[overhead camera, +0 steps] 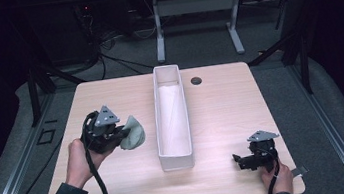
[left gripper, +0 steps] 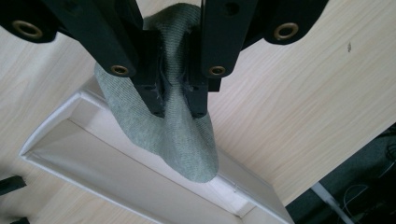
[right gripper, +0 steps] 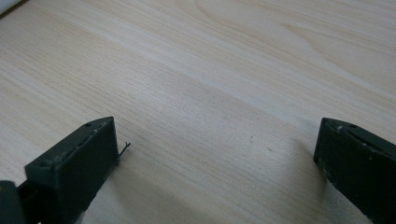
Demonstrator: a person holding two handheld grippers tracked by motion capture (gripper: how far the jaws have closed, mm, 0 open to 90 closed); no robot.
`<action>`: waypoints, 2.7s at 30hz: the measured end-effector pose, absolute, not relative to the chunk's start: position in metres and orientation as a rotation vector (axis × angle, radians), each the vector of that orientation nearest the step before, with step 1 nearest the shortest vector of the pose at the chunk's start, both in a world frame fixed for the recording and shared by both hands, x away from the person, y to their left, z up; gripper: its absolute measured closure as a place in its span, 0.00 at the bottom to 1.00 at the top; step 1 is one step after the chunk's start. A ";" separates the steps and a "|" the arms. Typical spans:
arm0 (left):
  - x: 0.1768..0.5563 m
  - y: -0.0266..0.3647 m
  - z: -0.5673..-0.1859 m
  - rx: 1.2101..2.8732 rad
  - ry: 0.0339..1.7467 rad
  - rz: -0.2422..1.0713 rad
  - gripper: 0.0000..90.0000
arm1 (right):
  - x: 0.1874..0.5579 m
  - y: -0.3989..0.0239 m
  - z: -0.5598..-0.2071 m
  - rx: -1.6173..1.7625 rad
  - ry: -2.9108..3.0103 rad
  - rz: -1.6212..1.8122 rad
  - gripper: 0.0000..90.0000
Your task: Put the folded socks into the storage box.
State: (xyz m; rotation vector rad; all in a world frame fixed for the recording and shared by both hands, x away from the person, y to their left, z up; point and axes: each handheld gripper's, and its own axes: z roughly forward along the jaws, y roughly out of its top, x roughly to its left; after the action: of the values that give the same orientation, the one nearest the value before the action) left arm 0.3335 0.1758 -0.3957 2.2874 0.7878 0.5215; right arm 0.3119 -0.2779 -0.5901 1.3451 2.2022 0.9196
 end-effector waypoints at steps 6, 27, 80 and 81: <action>0.337 0.167 -0.385 2.320 0.744 0.499 0.91 | 0.312 -0.278 -0.590 1.344 2.203 0.920 0.00; 0.351 0.124 -0.366 2.412 0.606 0.407 0.91 | 0.312 -0.278 -0.590 1.342 2.205 0.921 0.00; 0.374 0.046 -0.430 2.661 0.504 0.175 0.90 | 0.312 -0.278 -0.590 1.341 2.205 0.920 0.00; 0.375 0.045 -0.431 2.669 0.502 0.173 0.90 | 0.312 -0.278 -0.590 1.341 2.205 0.921 0.00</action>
State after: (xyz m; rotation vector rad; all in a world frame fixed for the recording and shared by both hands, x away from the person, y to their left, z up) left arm 0.3746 0.0454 -0.4310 2.6685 0.5024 0.1729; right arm 0.3123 -0.2782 -0.5902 1.3406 2.2055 0.9211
